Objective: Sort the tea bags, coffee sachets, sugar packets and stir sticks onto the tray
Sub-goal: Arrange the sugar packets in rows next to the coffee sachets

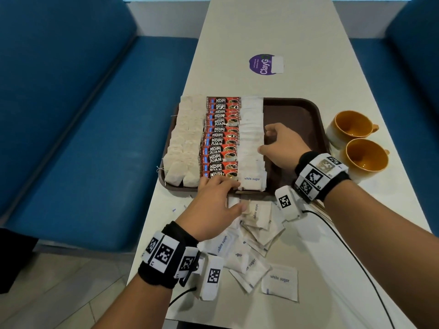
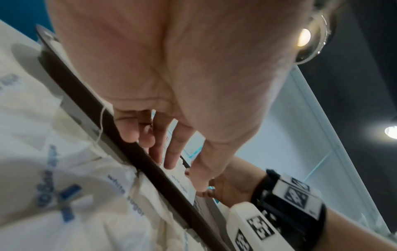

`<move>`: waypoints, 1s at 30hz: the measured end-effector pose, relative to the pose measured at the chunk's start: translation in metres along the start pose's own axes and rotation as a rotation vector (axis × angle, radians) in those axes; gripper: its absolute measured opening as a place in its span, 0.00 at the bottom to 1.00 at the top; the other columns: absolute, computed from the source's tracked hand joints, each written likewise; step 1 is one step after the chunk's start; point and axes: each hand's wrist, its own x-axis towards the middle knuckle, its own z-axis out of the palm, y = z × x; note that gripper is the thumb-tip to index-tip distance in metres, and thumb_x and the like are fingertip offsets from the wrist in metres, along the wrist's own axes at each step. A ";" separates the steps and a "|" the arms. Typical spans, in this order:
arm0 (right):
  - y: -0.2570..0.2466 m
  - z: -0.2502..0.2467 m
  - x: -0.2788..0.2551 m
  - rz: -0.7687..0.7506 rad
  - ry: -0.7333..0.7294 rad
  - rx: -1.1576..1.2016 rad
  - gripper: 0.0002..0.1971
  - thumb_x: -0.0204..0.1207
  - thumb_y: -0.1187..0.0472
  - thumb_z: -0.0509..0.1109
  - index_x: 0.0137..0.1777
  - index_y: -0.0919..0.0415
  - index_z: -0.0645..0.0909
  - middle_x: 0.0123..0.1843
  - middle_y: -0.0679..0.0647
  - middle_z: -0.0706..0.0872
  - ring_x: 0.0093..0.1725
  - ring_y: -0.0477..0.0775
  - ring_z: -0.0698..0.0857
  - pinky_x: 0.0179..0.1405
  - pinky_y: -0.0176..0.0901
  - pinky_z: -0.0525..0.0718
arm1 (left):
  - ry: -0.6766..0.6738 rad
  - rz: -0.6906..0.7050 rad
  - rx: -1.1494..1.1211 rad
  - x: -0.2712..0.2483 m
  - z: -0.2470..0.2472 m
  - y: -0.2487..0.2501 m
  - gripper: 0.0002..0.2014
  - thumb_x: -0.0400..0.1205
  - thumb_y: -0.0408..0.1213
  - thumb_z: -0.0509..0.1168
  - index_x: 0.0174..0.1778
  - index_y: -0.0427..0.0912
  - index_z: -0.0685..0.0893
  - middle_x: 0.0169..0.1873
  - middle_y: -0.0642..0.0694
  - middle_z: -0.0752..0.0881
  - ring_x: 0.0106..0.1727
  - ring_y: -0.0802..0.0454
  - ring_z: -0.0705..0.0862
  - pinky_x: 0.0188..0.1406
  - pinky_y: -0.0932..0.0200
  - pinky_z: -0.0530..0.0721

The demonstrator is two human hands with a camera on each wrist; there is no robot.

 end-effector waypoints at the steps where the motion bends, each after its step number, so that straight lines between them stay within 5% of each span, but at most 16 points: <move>1: 0.000 -0.003 -0.006 -0.006 0.008 0.003 0.33 0.79 0.58 0.76 0.82 0.55 0.69 0.78 0.51 0.78 0.74 0.52 0.79 0.62 0.38 0.74 | 0.006 0.000 -0.040 -0.004 -0.003 -0.002 0.24 0.84 0.53 0.69 0.76 0.54 0.78 0.70 0.56 0.76 0.74 0.55 0.65 0.72 0.61 0.67; 5: 0.006 -0.017 -0.051 -0.084 0.032 0.021 0.21 0.79 0.56 0.76 0.71 0.49 0.78 0.65 0.45 0.83 0.62 0.47 0.83 0.58 0.42 0.83 | 0.085 0.010 -0.180 -0.027 -0.017 -0.021 0.16 0.84 0.46 0.71 0.68 0.59 0.83 0.62 0.62 0.82 0.59 0.64 0.78 0.55 0.63 0.76; 7: 0.010 -0.020 -0.082 -0.146 -0.030 -0.007 0.14 0.80 0.56 0.76 0.64 0.46 0.82 0.58 0.41 0.86 0.58 0.41 0.84 0.53 0.35 0.82 | 0.154 0.020 -0.184 -0.043 -0.022 -0.031 0.14 0.84 0.41 0.72 0.63 0.61 0.84 0.58 0.65 0.83 0.55 0.63 0.80 0.49 0.67 0.76; 11: 0.028 -0.010 -0.144 -0.250 -0.178 -0.163 0.10 0.80 0.54 0.76 0.58 0.40 0.84 0.53 0.37 0.85 0.52 0.35 0.83 0.46 0.29 0.80 | 0.246 0.030 -0.123 -0.079 -0.024 -0.046 0.15 0.83 0.36 0.72 0.59 0.63 0.84 0.59 0.67 0.82 0.60 0.62 0.78 0.55 0.66 0.76; 13: 0.043 0.000 -0.167 -0.318 -0.231 -0.261 0.13 0.79 0.52 0.75 0.62 0.37 0.84 0.61 0.34 0.82 0.56 0.34 0.79 0.52 0.26 0.76 | 0.199 -0.013 -0.035 -0.094 -0.019 -0.055 0.17 0.82 0.40 0.73 0.64 0.63 0.82 0.66 0.68 0.78 0.67 0.61 0.72 0.67 0.60 0.75; 15: 0.057 0.011 -0.181 -0.384 -0.289 -0.368 0.24 0.78 0.46 0.74 0.74 0.35 0.76 0.77 0.29 0.71 0.71 0.33 0.69 0.68 0.26 0.67 | 0.110 -0.089 0.015 -0.107 -0.012 -0.061 0.23 0.81 0.46 0.74 0.71 0.65 0.77 0.76 0.67 0.69 0.77 0.60 0.63 0.79 0.56 0.68; 18: 0.071 0.026 -0.186 -0.461 -0.320 -0.563 0.42 0.78 0.34 0.68 0.88 0.34 0.51 0.88 0.25 0.40 0.88 0.43 0.44 0.85 0.46 0.56 | 0.029 -0.085 0.029 -0.121 0.001 -0.064 0.30 0.79 0.55 0.74 0.76 0.68 0.73 0.84 0.68 0.57 0.84 0.62 0.52 0.84 0.53 0.61; 20: 0.074 0.035 -0.185 -0.483 -0.318 -0.620 0.44 0.80 0.33 0.65 0.90 0.35 0.44 0.89 0.30 0.35 0.90 0.47 0.37 0.87 0.53 0.53 | 0.004 -0.047 0.065 -0.126 0.009 -0.061 0.31 0.78 0.56 0.74 0.77 0.68 0.72 0.86 0.67 0.54 0.85 0.60 0.50 0.85 0.49 0.61; 25: 0.078 0.044 -0.190 -0.499 -0.292 -0.590 0.39 0.83 0.39 0.67 0.89 0.38 0.53 0.90 0.34 0.50 0.90 0.48 0.49 0.86 0.43 0.52 | -0.003 0.017 0.111 -0.131 0.029 -0.043 0.31 0.79 0.47 0.76 0.78 0.66 0.74 0.85 0.62 0.56 0.82 0.55 0.55 0.83 0.52 0.64; 30: 0.078 0.035 -0.201 -0.529 -0.255 -0.514 0.27 0.79 0.46 0.75 0.77 0.37 0.74 0.81 0.33 0.69 0.77 0.43 0.66 0.80 0.40 0.68 | -0.005 0.067 0.032 -0.132 0.035 -0.033 0.31 0.78 0.38 0.75 0.73 0.68 0.74 0.74 0.65 0.65 0.68 0.60 0.64 0.66 0.75 0.66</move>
